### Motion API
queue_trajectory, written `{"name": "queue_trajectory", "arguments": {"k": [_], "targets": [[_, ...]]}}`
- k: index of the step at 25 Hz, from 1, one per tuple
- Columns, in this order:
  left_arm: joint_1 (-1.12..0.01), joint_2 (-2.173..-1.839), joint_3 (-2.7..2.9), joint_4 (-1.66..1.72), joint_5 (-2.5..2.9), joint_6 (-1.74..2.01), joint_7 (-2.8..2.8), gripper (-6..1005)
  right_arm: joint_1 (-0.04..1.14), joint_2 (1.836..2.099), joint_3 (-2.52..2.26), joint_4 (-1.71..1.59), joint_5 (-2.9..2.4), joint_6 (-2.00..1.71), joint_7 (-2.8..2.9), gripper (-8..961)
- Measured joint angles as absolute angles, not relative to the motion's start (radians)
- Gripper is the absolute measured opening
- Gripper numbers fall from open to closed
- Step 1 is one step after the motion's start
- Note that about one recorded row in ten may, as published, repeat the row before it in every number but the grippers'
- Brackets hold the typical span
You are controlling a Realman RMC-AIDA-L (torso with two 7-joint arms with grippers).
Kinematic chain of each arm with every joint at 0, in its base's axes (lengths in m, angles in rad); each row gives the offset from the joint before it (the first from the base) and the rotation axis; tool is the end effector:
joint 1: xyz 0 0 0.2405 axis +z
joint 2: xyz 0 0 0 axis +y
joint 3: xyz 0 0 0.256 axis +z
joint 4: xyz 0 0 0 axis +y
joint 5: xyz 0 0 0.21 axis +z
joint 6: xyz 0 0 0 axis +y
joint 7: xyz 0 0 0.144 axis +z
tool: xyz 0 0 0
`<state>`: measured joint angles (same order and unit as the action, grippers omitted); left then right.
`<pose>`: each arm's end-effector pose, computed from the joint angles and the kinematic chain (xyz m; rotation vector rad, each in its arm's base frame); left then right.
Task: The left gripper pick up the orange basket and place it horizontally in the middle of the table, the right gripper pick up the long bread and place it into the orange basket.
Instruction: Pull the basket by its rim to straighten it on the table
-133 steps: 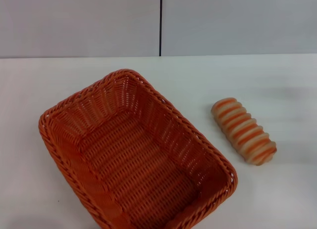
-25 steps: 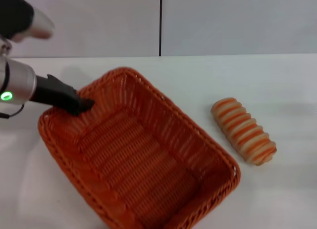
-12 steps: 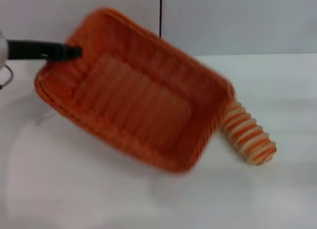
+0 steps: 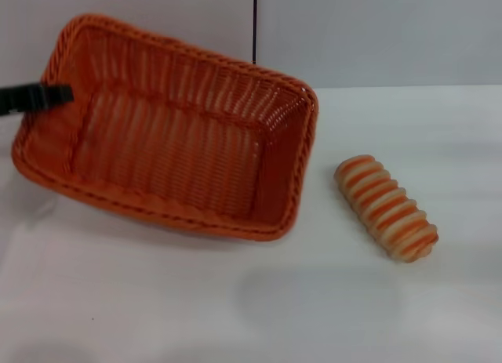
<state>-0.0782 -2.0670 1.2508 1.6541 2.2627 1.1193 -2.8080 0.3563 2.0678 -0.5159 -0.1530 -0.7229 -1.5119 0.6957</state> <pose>-0.2503 0.3165 0.0840 -1.9424 -1.3654 -0.3537 0.3557 0.2943 0.0890 -1.2194 0.5561 1.1537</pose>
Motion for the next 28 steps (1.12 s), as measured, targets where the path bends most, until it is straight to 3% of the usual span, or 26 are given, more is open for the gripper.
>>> {"name": "queue_trajectory", "arguments": {"k": [12, 15, 16, 28], "targets": [[0.169, -2.070, 1.478, 1.760, 2.242, 1.004, -2.877, 189, 0.368, 2.068, -0.560, -0.163, -0.727, -1.492, 0.699, 654], [0.169, -2.070, 1.478, 1.760, 2.242, 1.004, -2.877, 188, 0.370, 2.068, -0.564, -0.163, -0.727, -1.485, 0.700, 655], [0.227, -2.069, 1.520, 1.787, 2.222, 0.956, -2.876, 188, 0.370, 2.068, -0.564, -0.163, -0.727, -1.485, 0.700, 655], [0.249, -2.066, 1.577, 1.771, 2.189, 0.908, -2.868, 178, 0.371, 2.068, -0.561, -0.164, -0.727, -1.478, 0.699, 655]]}}
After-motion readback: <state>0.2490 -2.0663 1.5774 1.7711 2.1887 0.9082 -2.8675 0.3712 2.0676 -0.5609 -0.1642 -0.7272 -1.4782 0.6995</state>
